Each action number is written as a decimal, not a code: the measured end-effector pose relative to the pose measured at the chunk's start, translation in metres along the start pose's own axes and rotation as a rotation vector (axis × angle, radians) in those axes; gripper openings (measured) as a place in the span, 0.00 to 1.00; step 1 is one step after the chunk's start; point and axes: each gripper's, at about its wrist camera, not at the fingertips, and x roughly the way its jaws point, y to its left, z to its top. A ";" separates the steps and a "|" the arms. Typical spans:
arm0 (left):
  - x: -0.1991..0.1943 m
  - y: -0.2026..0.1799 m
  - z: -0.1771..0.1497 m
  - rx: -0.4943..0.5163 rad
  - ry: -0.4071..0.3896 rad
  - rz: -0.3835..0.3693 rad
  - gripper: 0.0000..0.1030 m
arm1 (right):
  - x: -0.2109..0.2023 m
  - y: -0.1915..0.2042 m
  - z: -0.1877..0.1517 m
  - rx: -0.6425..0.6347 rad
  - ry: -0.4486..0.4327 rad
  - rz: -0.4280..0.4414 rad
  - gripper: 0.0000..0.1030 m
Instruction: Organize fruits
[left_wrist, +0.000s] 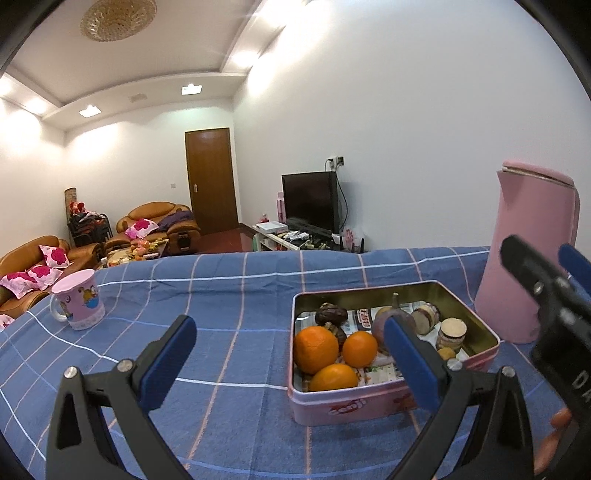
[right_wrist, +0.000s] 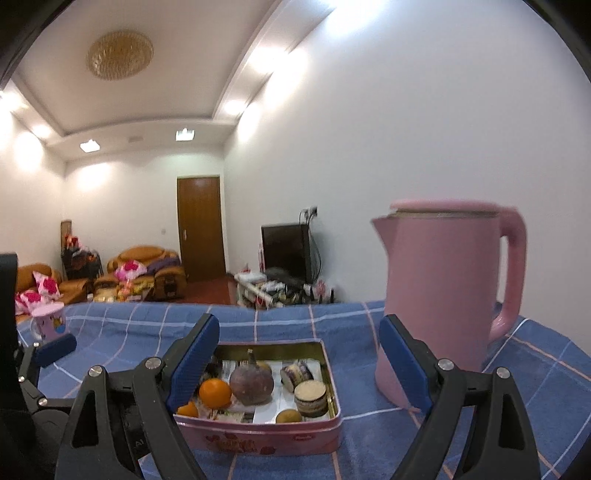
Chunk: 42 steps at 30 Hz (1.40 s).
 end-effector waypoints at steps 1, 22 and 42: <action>0.000 0.000 0.000 0.001 0.000 0.001 1.00 | -0.002 -0.001 0.000 0.001 -0.009 -0.001 0.87; -0.002 0.001 -0.002 0.002 0.000 0.004 1.00 | -0.009 0.002 0.001 0.005 -0.029 -0.006 0.87; -0.004 0.003 -0.002 0.002 0.002 0.007 1.00 | -0.009 -0.002 0.002 0.011 -0.026 -0.011 0.87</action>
